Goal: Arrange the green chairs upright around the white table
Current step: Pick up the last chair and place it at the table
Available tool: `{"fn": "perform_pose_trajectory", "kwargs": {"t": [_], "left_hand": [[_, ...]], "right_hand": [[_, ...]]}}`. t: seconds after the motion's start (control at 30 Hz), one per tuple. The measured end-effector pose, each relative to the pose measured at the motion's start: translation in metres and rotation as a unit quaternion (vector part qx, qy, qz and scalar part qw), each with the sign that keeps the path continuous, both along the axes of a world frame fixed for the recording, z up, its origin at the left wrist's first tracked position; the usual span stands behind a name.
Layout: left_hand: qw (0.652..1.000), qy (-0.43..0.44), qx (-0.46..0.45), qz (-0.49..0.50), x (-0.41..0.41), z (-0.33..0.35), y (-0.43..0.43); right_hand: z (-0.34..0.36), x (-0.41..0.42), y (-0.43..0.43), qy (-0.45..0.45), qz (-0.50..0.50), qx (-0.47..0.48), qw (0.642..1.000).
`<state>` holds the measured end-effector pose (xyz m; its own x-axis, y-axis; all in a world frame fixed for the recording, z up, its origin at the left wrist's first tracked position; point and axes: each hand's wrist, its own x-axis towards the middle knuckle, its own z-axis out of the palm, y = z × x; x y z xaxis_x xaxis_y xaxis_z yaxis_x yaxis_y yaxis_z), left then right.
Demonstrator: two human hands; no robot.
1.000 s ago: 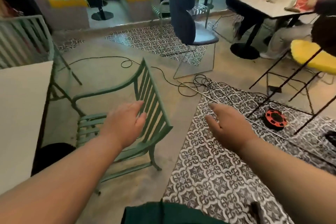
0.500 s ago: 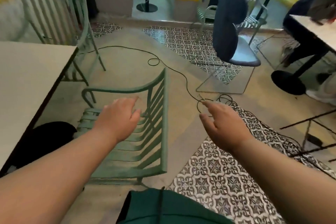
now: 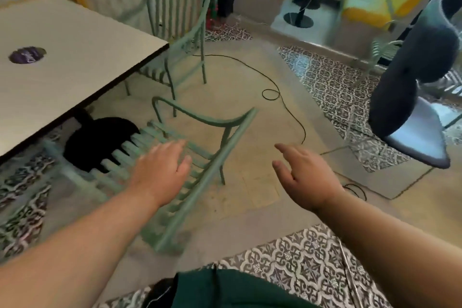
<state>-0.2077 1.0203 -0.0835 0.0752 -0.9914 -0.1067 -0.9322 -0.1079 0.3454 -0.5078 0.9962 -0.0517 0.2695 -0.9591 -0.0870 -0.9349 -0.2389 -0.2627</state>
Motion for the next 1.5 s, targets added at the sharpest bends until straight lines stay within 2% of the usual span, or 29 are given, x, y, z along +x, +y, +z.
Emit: {"fn": "perform_pose_trajectory", "kwargs": {"t": [0.27, 0.47, 0.63, 0.93, 1.13, 1.3, 1.4, 1.5], "left_hand": [[0.992, 0.006, 0.015, 0.128, 0.014, -0.021, 0.048], [0.986, -0.038, 0.034, 0.157, 0.013, -0.039, 0.052], [0.980, -0.039, 0.060, 0.187, 0.002, -0.052, 0.047], [0.941, -0.070, 0.080, 0.323, -0.052, -0.095, 0.013], [0.909, -0.075, 0.137, 0.386, -0.083, -0.121, -0.008], [0.899, -0.110, 0.154, 0.394, -0.085, -0.125, -0.011], [0.891, -0.104, 0.194, 0.397, -0.084, -0.122, -0.015], [0.890, -0.101, 0.189, 0.402, -0.080, -0.121, -0.019]], "right_hand": [[-0.018, 0.023, -0.056, 0.015, 0.121, 0.022, 0.992], [-0.038, 0.054, -0.094, 0.023, 0.184, 0.028, 0.982], [-0.064, 0.065, -0.127, 0.022, 0.228, 0.039, 0.973], [-0.112, 0.083, -0.239, 0.065, 0.388, 0.024, 0.919], [-0.139, 0.082, -0.268, 0.097, 0.459, 0.032, 0.883], [-0.153, 0.085, -0.268, 0.127, 0.484, 0.016, 0.866], [-0.153, 0.087, -0.265, 0.185, 0.481, -0.010, 0.857], [-0.152, 0.091, -0.267, 0.191, 0.477, -0.030, 0.857]]}}
